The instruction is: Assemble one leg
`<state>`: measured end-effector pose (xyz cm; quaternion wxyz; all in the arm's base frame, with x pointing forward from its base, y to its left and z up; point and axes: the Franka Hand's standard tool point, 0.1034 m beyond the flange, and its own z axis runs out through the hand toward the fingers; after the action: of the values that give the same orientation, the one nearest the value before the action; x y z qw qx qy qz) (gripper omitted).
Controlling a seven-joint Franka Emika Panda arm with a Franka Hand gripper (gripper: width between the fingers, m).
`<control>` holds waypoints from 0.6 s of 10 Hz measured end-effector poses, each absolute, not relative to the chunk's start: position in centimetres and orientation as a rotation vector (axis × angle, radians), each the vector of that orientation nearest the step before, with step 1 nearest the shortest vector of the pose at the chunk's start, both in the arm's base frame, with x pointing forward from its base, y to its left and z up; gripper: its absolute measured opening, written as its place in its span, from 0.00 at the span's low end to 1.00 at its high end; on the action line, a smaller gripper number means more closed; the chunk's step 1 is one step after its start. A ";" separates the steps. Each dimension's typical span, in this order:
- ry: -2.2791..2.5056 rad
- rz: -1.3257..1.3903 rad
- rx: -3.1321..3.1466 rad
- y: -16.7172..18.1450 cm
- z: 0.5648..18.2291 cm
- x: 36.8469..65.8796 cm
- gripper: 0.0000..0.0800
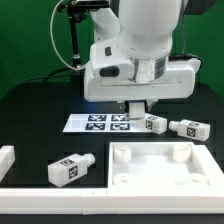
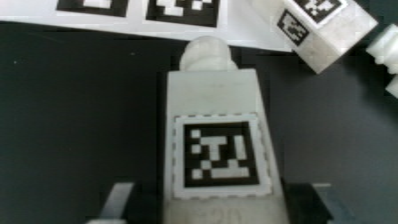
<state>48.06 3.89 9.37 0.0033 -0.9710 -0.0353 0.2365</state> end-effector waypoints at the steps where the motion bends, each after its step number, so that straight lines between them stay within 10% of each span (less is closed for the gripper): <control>1: -0.101 0.649 -3.045 4.5 11.2 50.5 0.36; 3: -0.066 0.345 -3.064 6.2 14.1 53.9 0.36; 6: -0.055 0.046 -3.089 5.9 13.6 53.5 0.36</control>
Offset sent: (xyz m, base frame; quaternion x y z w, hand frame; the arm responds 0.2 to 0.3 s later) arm -0.0171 0.0099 0.0165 0.0019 0.1567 0.0546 0.9861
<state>53.45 5.89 13.64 0.0259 -0.9994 -0.0179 0.0150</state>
